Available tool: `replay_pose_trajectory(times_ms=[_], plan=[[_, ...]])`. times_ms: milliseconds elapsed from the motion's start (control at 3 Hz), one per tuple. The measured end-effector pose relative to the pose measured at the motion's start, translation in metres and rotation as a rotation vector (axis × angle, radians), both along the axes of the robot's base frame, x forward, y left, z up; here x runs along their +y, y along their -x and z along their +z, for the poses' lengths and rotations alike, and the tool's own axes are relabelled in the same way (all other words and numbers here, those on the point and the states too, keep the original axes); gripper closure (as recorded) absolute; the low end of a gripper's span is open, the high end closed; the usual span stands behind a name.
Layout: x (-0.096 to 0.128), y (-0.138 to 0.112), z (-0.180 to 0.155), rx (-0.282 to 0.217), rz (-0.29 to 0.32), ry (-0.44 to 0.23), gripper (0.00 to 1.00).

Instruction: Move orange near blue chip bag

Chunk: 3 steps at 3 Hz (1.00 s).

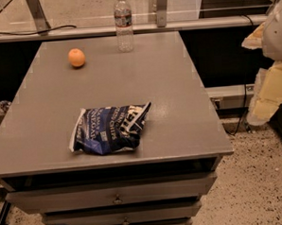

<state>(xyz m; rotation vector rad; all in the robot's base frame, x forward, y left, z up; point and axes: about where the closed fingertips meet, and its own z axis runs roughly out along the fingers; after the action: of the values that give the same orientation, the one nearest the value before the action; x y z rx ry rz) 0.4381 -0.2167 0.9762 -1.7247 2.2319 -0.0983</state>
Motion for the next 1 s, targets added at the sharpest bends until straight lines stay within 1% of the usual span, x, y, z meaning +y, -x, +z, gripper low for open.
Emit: replay_pose_trajectory(times_ms=[333, 667, 1000], plan=[[0.000, 0.000, 0.000, 0.000, 0.000, 0.000, 0.00], [0.007, -0.025, -0.002, -0.033, -0.005, -0.091, 0.00], [0.037, -0.073, -0.004, -0.085, 0.028, -0.216, 0.00]])
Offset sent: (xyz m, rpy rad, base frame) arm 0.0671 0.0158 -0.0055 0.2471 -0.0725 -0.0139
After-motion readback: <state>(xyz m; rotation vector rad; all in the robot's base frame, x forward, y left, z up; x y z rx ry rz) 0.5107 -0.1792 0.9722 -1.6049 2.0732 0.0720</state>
